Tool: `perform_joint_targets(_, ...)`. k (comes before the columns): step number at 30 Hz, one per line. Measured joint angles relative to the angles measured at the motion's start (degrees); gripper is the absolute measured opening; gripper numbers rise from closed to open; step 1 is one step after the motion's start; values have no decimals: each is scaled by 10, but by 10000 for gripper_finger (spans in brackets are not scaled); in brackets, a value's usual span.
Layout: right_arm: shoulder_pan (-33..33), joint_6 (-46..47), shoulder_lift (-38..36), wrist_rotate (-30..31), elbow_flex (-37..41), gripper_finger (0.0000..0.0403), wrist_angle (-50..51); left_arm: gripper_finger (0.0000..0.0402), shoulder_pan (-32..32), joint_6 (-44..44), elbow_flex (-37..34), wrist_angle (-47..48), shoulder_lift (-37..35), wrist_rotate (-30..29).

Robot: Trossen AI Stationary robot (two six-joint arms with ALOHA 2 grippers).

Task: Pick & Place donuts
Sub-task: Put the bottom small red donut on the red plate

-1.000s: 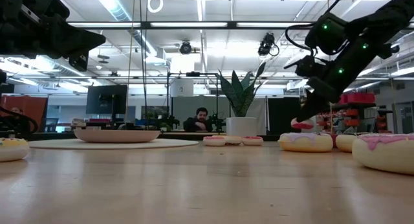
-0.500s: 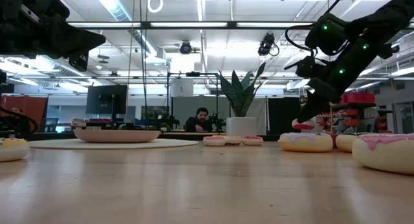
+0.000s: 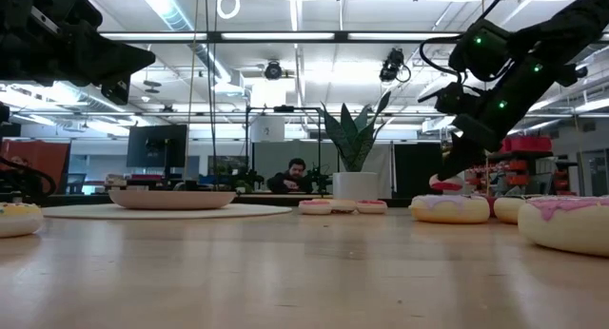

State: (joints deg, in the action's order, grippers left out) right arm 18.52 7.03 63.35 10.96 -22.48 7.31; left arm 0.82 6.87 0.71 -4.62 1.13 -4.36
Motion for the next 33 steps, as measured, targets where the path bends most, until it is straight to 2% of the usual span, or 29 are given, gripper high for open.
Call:
perform_joint_targets(6, 0, 2, 0, -1, 0, 7, 0, 7, 0, 0, 0, 0, 0, 0)
perform_joint_targets(10, 1, -1, 0, -58, 1, 4, -34, 7, 0, 0, 0, 0, 0, 0)
perform_joint_targets(14, 28, 10, 0, -128, 33, 2, -153, 7, 0, 0, 0, 0, 0, 0)
perform_joint_targets(17, 69, 65, 0, -170, 80, 2, -249, 7, 0, 0, 0, 0, 0, 0)
perform_joint_targets(21, 117, 135, 0, -272, 146, 1, -377, 7, 0, 0, 0, 0, 0, 0)
perform_joint_targets(23, 133, 157, 0, -298, 168, 1, -414, 7, 0, 0, 0, 0, 0, 0)
perform_joint_targets(33, 148, 153, 0, -307, 183, 0, -449, 7, 0, 0, 0, 0, 0, 0)
